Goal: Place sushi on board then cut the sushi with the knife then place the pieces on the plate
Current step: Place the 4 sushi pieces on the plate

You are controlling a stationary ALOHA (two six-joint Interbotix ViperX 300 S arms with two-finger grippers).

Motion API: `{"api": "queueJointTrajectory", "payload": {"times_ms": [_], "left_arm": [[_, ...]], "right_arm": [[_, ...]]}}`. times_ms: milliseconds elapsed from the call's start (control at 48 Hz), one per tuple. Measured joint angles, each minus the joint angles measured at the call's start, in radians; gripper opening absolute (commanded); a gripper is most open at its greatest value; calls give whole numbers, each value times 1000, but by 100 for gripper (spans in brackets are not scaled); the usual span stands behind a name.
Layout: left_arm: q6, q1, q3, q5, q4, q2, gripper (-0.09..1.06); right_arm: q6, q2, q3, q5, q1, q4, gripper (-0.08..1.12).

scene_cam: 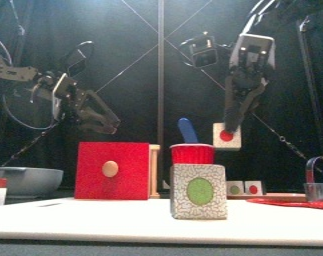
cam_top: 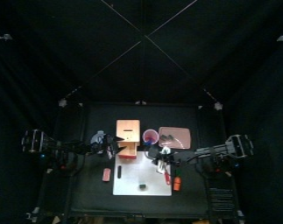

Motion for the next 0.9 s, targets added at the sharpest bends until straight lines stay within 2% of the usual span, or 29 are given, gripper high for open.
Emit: {"api": "queueJointTrajectory", "payload": {"times_ms": [188,292,417,500,646,771,896], "left_arm": [[0,8,0,0,0,6,88],[0,11,0,0,0,6,88],[0,12,2,0,0,6,88],[-2,12,2,0,0,6,88],[0,12,14,-2,0,6,88],[-2,11,28,2,0,6,88],[-3,11,28,8,0,6,88]], "right_arm": [[-5,-123,124,6,-287,17,48],[-2,-95,187,-41,-387,51,49],[-3,-32,215,-112,-495,149,53],[-9,-3,216,-183,-514,166,63],[-5,55,218,-238,-518,127,82],[-3,97,216,-245,-520,127,84],[-5,75,204,-213,-518,127,84]]}}
